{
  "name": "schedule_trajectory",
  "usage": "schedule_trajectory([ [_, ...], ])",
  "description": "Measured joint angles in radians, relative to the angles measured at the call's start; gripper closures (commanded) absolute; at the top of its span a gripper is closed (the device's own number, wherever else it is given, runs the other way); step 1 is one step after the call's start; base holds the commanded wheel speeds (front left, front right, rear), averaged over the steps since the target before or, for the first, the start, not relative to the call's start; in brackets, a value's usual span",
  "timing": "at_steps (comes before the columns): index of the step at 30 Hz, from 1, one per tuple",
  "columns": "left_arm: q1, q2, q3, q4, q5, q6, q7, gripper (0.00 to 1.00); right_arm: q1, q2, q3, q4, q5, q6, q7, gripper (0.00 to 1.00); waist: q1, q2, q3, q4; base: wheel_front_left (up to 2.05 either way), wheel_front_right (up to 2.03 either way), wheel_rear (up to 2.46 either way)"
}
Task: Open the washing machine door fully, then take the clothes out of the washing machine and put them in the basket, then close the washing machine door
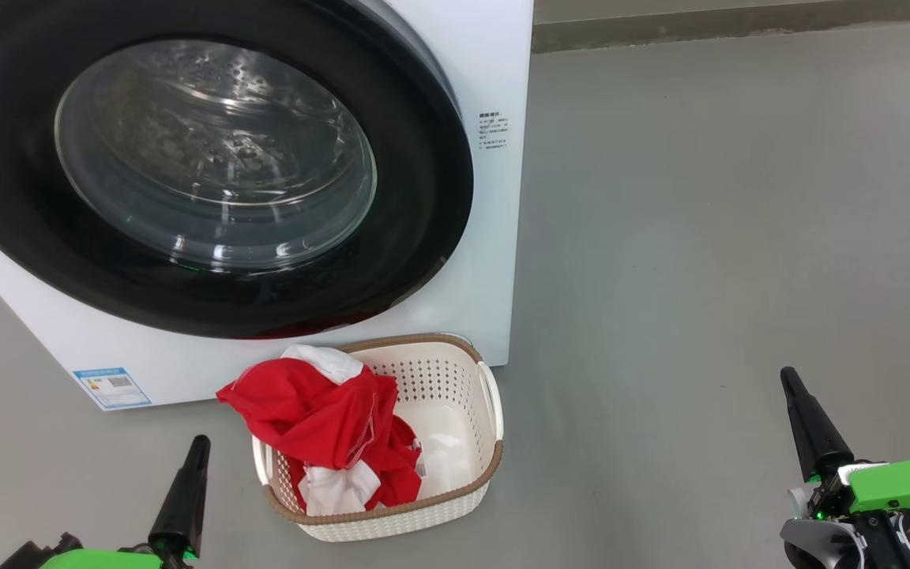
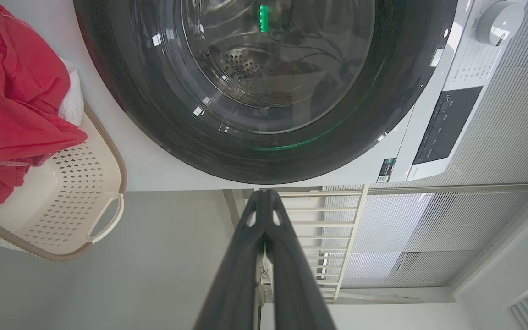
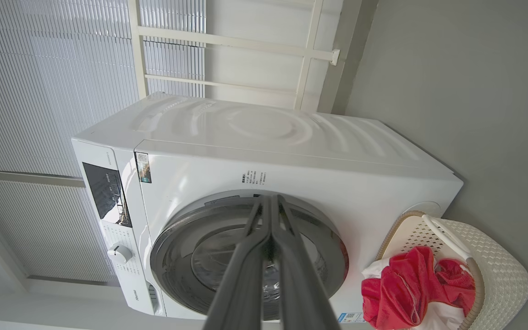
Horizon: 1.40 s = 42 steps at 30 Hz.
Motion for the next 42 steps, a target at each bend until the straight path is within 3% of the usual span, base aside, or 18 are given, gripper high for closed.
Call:
schedule_trajectory([
  [42, 0.0, -0.001, 0.005, 0.0, 0.0, 0.0, 0.009, 1.0, 0.0, 0.001, -0.004, 0.0, -0.001, 0.0, 0.007, 1.0, 0.0, 0.0001, 0.0, 0.0, 0.0, 0.0, 0.0],
])
